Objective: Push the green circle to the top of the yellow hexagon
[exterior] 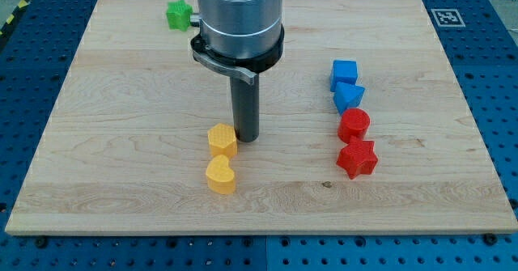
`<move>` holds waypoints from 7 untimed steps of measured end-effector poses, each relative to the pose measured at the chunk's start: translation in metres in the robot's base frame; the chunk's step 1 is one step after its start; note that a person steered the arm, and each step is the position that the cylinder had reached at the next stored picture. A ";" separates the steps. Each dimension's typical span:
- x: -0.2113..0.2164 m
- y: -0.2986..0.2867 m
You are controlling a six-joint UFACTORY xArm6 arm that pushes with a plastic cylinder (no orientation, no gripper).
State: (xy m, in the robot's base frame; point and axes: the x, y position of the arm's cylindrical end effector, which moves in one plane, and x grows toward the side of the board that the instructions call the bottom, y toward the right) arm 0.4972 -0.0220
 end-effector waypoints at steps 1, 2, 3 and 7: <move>-0.049 -0.009; -0.082 0.013; -0.111 0.049; -0.181 -0.024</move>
State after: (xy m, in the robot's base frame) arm 0.3158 -0.0462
